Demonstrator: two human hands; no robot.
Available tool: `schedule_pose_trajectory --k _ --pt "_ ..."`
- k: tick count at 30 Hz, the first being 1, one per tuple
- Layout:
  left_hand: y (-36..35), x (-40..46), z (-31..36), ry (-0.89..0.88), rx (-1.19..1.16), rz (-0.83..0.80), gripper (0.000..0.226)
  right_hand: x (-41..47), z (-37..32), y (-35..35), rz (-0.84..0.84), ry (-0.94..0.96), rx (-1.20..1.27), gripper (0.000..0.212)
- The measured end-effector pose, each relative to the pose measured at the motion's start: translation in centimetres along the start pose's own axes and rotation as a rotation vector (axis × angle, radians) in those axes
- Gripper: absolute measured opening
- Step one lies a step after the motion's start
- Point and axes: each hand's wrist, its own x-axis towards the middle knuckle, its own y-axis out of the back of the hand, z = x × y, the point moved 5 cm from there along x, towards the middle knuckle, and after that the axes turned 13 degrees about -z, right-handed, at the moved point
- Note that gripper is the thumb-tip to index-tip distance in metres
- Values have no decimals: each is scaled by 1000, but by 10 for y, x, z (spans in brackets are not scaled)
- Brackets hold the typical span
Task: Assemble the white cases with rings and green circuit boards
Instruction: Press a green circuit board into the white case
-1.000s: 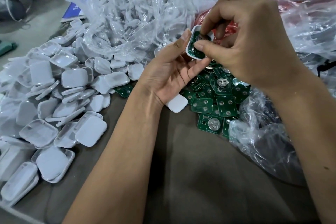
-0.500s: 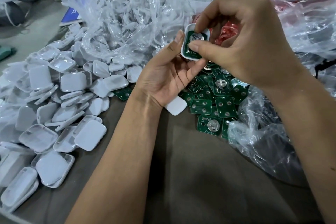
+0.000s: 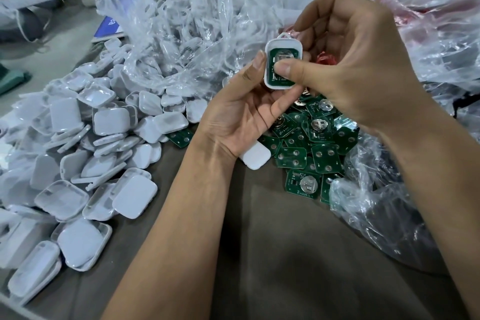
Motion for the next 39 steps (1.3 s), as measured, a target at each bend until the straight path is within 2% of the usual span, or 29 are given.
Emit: schedule_pose_trajectory --k 5,8,13,17,23,25,28,30,33,39 --pt "0 1 0 -7 -24 -10 24 0 1 -2 -25 -18 147 39" --pt "-3 2 0 2 -41 -37 32 0 5 -5 -25 -49 285 34" --pt "-3 1 -1 13 -94 -37 50 1 10 -7 -15 -80 378 29" --pt "-6 2 -1 28 -114 -78 45 -1 12 -6 -27 -114 438 27" --pt "-7 2 -2 27 -167 -94 49 0 16 -11 -18 -153 507 27" --pt "-4 3 -1 2 -146 -62 46 0 15 -9 30 -105 446 25" --pt "2 5 1 -57 -106 4 40 0 9 -3 98 -6 176 26" --pt "6 5 1 -80 -94 33 43 1 7 -2 105 31 14 24" --pt "6 5 1 -90 -87 9 32 2 4 0 92 61 -180 21" --pt "9 4 1 -81 -48 8 23 1 -3 -1 49 113 -322 20"
